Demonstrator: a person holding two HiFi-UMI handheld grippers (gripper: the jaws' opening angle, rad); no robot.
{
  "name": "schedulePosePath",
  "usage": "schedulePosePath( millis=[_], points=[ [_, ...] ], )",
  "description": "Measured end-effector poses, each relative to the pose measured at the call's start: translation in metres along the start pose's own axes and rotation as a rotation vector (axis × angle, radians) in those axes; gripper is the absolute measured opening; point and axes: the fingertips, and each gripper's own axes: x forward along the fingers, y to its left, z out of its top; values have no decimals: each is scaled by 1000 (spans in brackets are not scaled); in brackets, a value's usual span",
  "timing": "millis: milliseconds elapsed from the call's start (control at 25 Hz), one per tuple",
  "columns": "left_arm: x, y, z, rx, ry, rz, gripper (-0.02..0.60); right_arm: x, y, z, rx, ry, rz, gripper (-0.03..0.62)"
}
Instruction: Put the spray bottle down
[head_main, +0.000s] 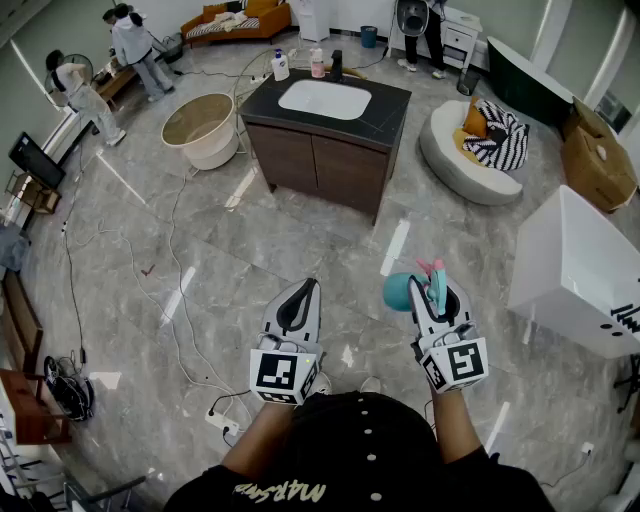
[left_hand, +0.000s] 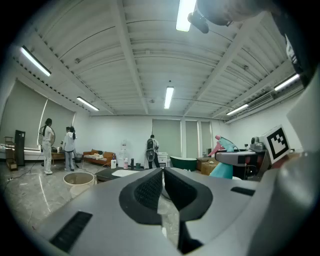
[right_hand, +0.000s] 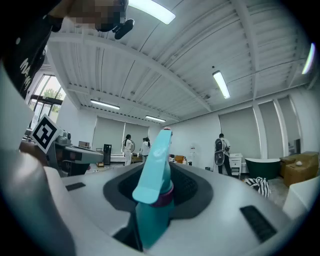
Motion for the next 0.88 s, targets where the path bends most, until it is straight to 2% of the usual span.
schedulePosePath(
  millis=[480,880],
  points=[
    [0,8,-2,-10,-4,7,21,6,7,-1,-6,-1,13,118],
    [-12,41,-8,-10,-5,-23,21,16,31,-7,8,4,-45,118]
  ],
)
